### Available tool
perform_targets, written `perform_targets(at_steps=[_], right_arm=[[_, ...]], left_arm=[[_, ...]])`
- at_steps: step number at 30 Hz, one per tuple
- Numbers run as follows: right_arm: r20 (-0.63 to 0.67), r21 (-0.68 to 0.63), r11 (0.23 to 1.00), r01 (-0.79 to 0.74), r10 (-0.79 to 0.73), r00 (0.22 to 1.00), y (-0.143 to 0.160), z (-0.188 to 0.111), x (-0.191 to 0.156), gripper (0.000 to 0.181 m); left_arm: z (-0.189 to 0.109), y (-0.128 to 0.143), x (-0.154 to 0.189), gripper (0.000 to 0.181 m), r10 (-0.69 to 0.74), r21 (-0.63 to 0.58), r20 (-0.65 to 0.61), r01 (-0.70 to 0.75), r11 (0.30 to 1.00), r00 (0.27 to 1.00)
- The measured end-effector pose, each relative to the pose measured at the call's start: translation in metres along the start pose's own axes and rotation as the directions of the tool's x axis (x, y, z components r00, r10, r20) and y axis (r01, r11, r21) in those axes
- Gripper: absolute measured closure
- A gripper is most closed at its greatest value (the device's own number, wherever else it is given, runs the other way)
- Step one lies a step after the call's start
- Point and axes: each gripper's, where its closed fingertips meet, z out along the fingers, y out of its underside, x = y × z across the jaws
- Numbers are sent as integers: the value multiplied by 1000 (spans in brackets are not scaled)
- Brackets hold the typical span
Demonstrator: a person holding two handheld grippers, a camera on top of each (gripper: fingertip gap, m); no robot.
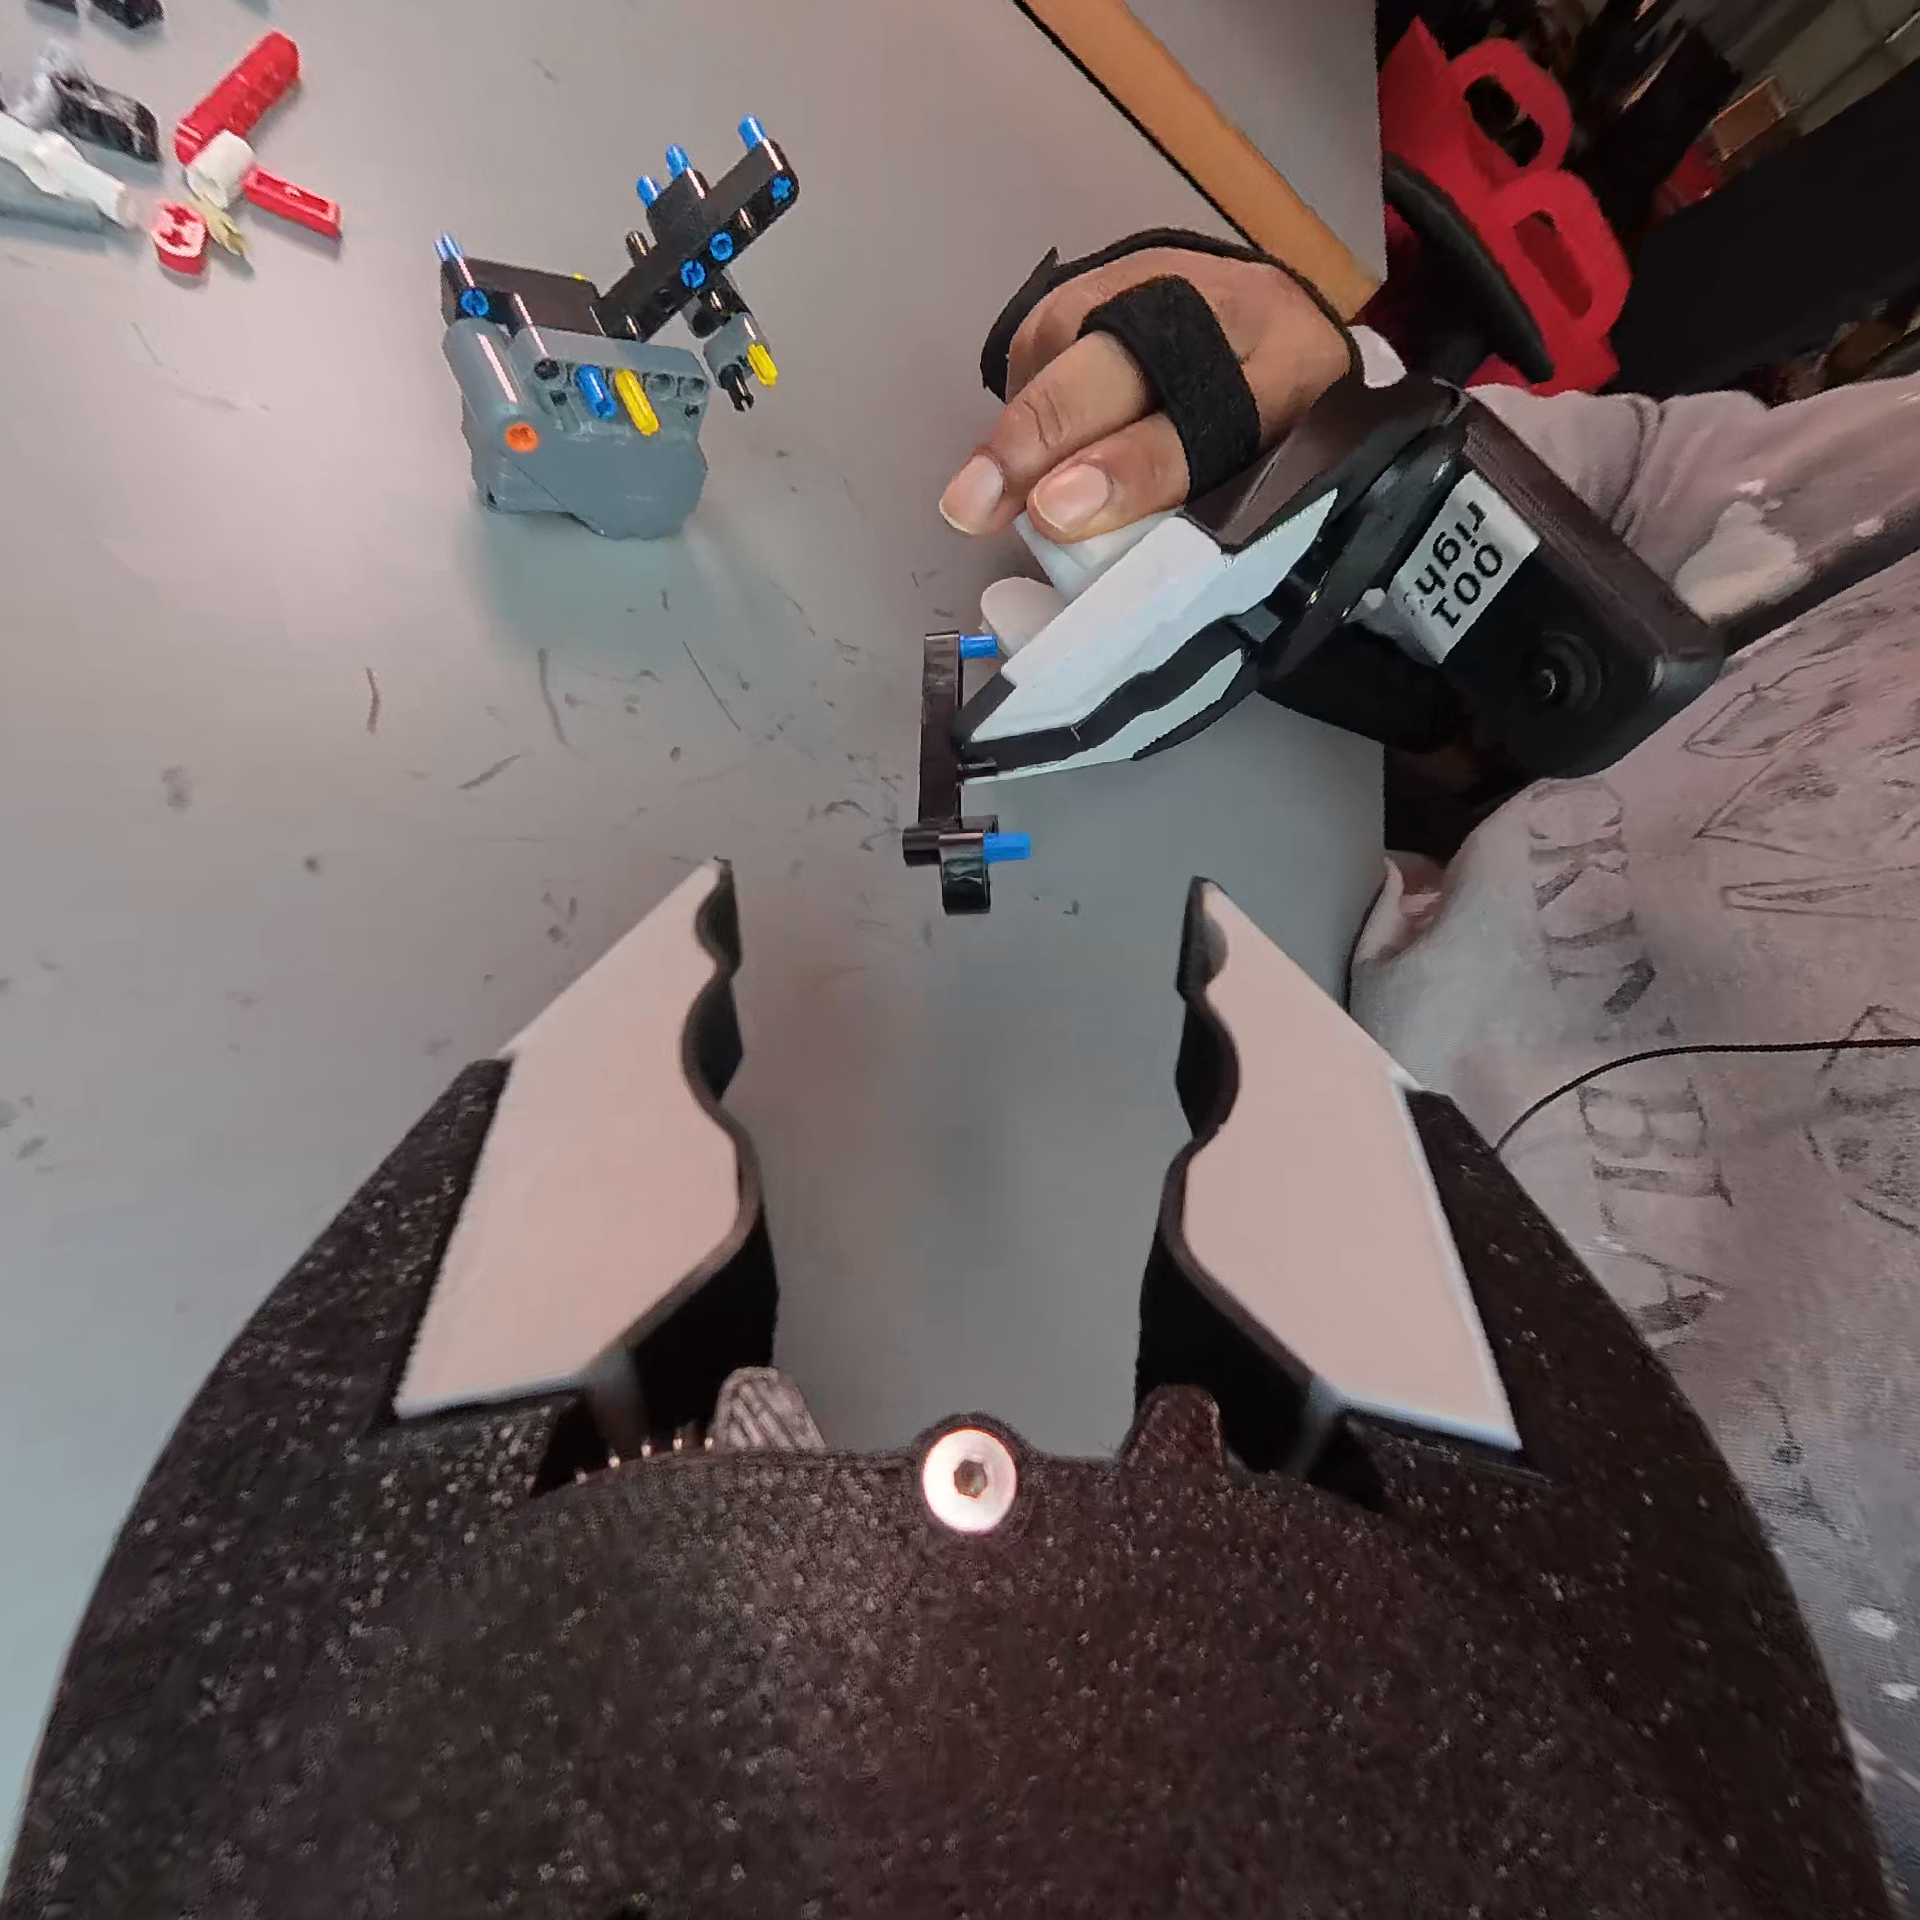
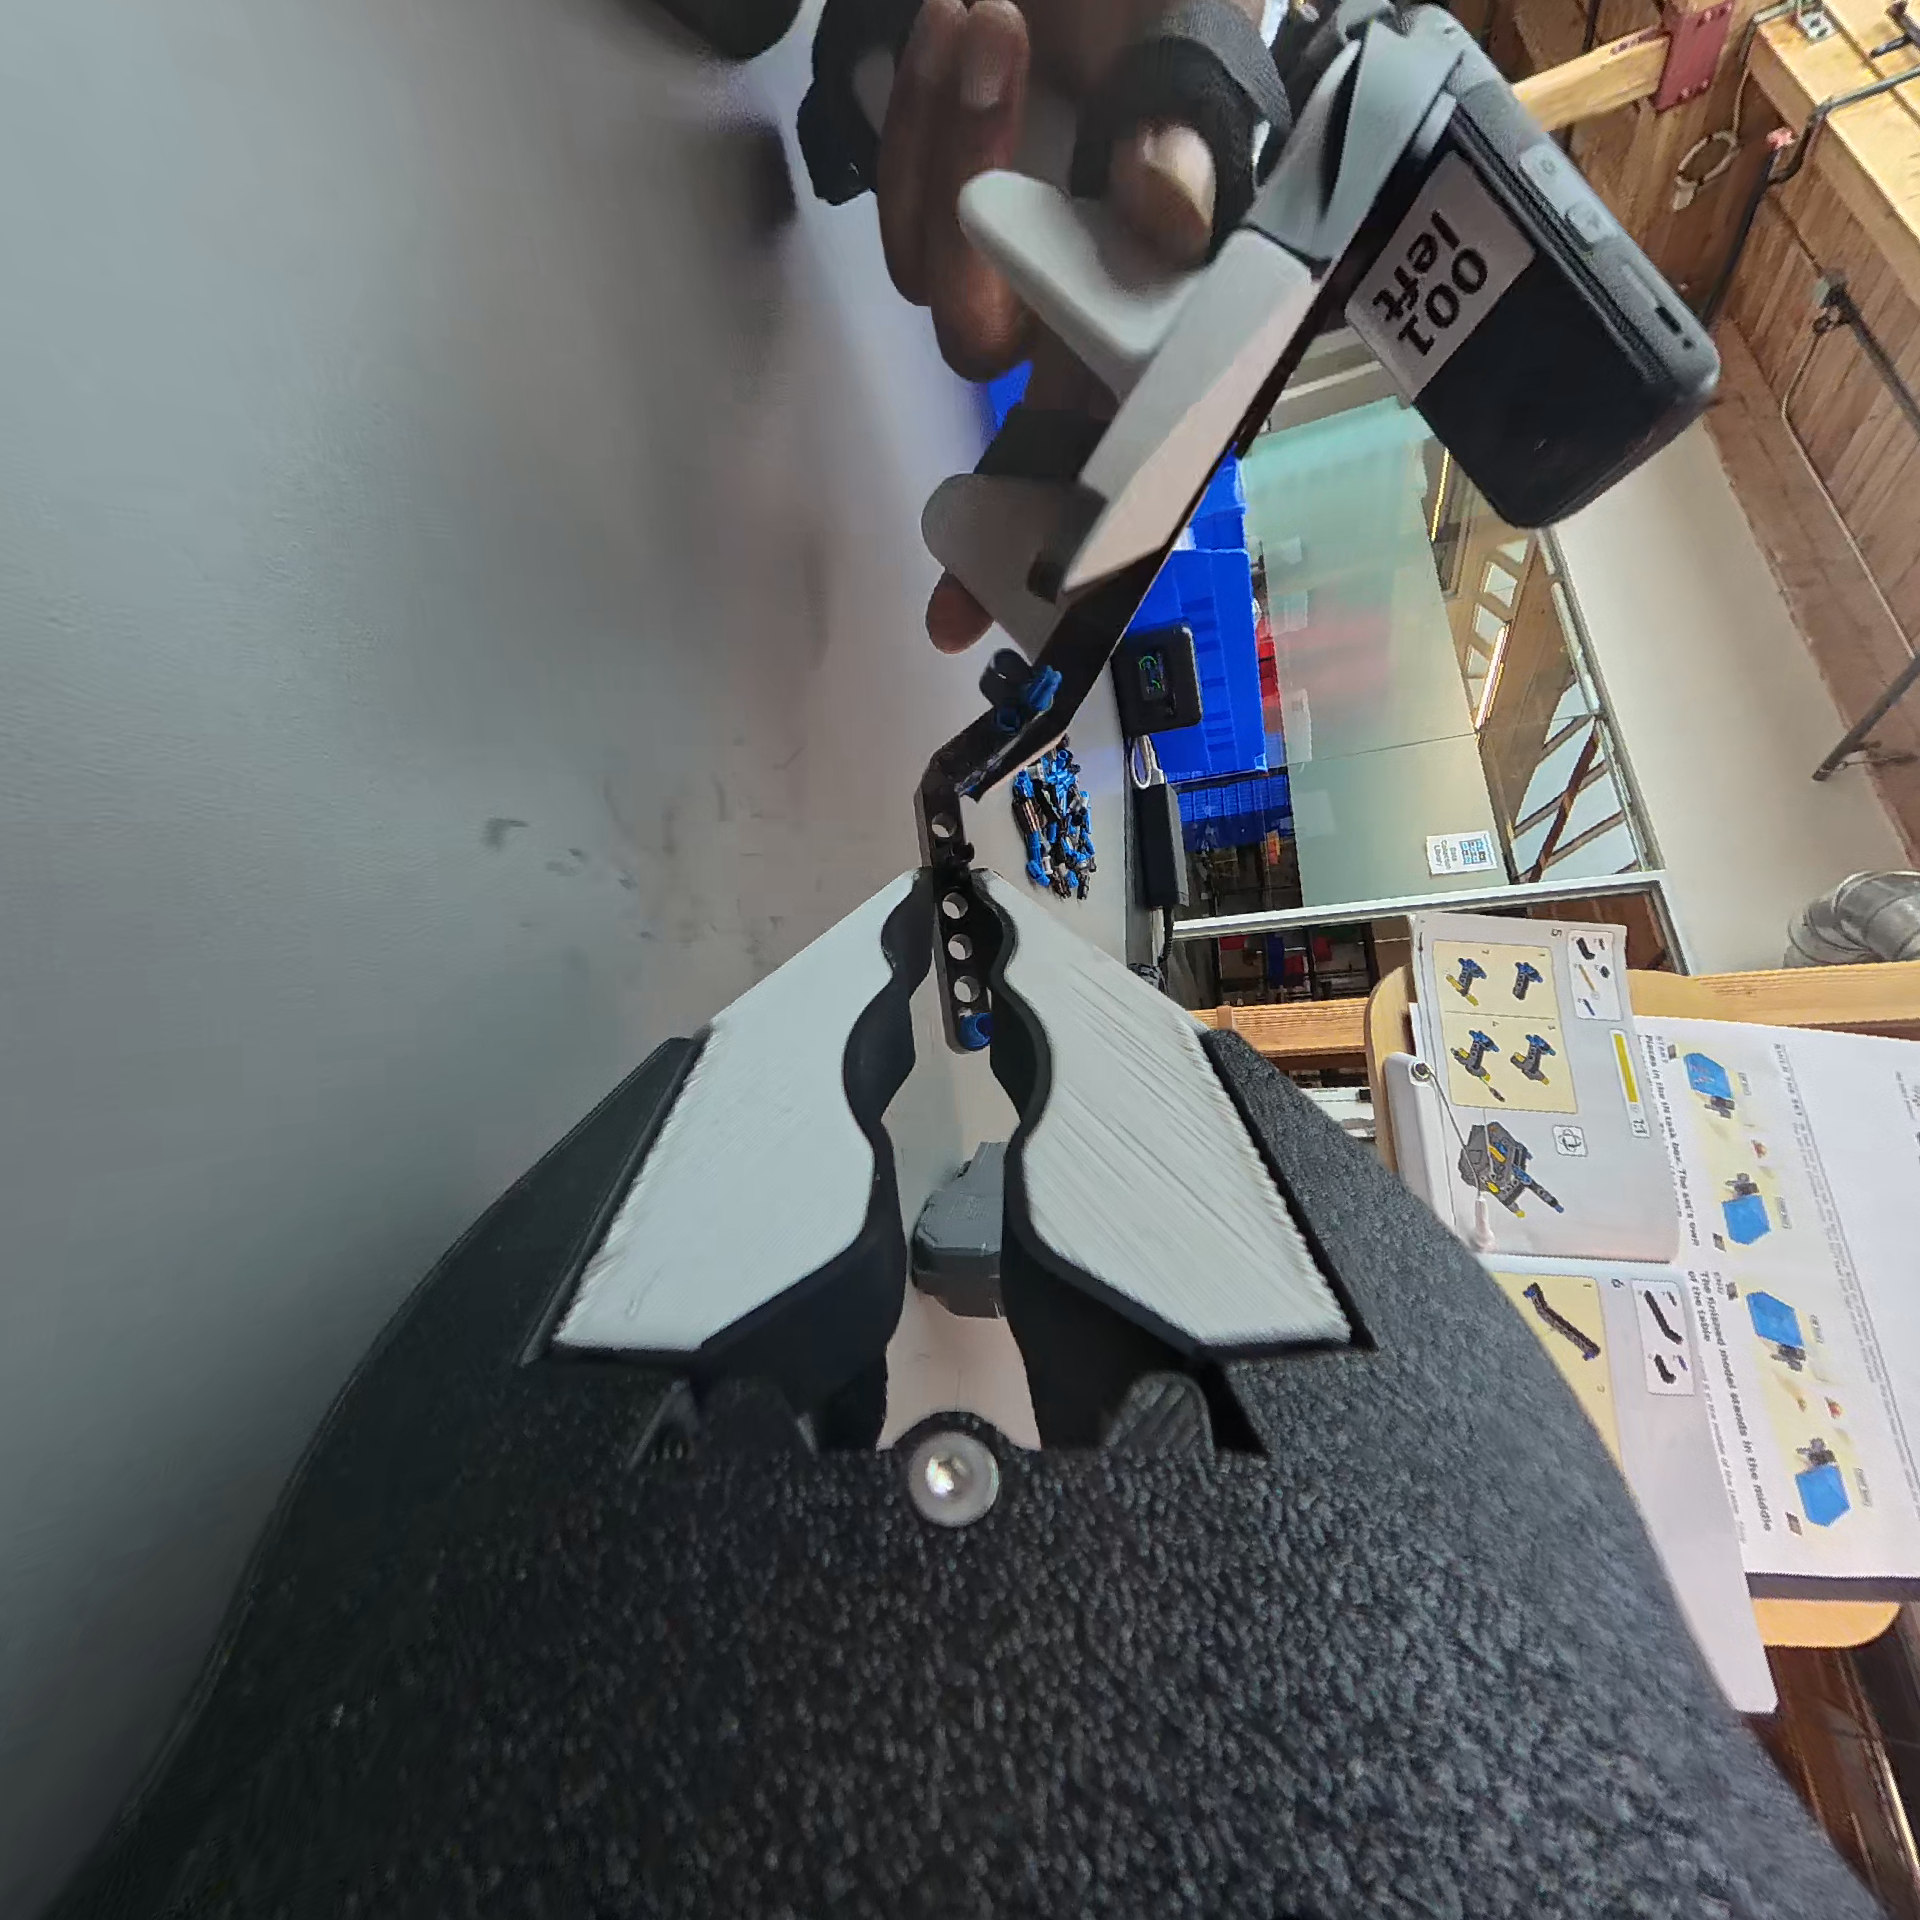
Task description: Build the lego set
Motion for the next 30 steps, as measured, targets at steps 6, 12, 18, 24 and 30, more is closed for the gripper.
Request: perform_targets(at_steps=[6,12,18,24,30], right_arm=[[83,82,837,-542,536,840,10,-9,24,175],[427,50,458,-888,794,433,6,-34,32,175],[600,0,404,-915,732,323,-6,-54,30,175],[639,-6,410,-912,703,312,-14,-61,40,174],[404,106,388,-915,824,396,9,-53,77,150]], left_arm=[[-4,-24,-7,99,208,148,164,-232,961,964],[18,-39,14,120,370,153,103,-382,911,923],[32,-45,34,142,314,182,-82,-295,938,946],[22,-55,61,167,196,260,-277,-123,958,941],[1,-82,46,169,-26,400,-346,173,900,938]])
